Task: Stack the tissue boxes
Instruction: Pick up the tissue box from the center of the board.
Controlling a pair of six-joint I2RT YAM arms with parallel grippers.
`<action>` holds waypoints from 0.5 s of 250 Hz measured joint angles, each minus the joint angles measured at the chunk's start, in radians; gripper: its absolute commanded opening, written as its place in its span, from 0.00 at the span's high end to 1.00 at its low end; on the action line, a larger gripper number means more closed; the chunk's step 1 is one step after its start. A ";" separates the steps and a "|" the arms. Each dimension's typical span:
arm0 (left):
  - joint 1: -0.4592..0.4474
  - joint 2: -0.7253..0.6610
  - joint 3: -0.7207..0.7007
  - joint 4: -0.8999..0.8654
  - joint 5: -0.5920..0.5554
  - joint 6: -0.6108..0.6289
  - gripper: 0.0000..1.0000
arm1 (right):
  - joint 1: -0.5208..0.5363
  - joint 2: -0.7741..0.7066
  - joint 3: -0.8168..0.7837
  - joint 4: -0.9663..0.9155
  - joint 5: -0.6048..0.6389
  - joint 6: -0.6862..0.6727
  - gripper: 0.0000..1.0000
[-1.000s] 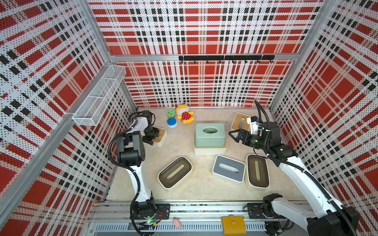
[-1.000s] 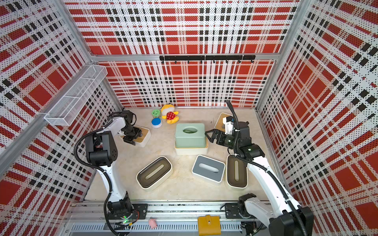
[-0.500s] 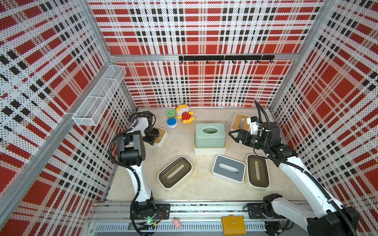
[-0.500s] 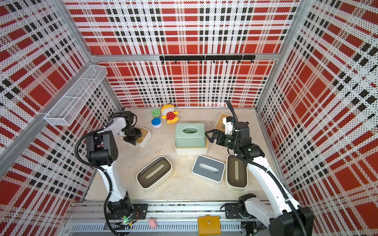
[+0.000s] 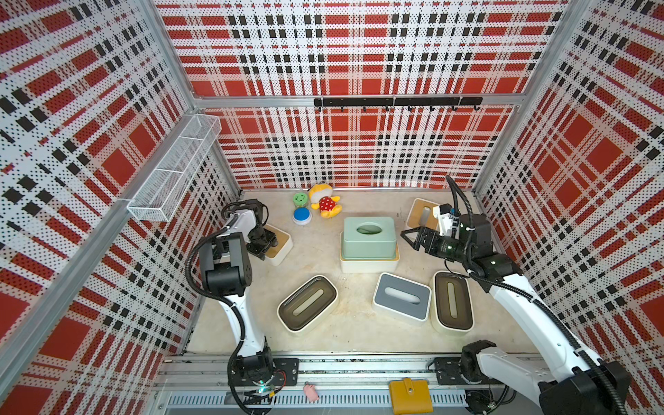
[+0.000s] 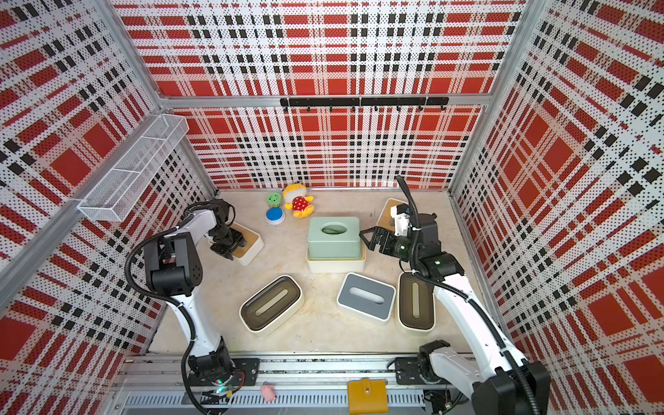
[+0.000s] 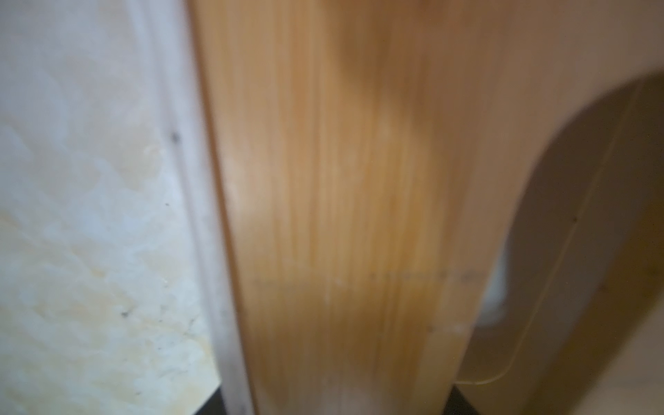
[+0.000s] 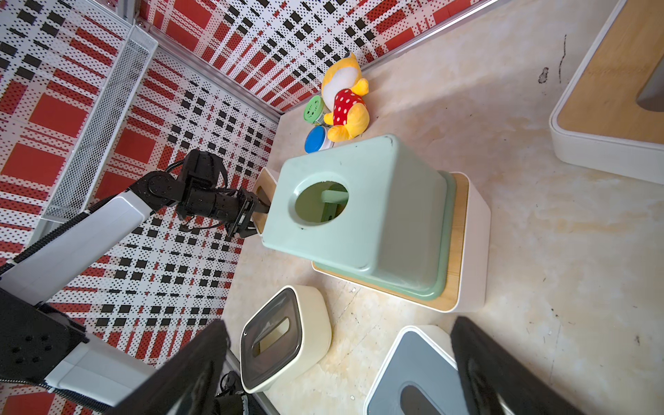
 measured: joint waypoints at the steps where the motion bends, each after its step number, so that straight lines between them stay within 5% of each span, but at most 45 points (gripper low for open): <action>1: 0.000 -0.002 -0.001 0.000 0.000 0.003 0.56 | 0.000 0.000 0.000 0.000 0.000 0.000 0.00; 125: -0.072 -0.198 -0.010 0.001 0.162 0.262 0.57 | 0.000 0.058 0.113 -0.003 0.023 -0.028 0.00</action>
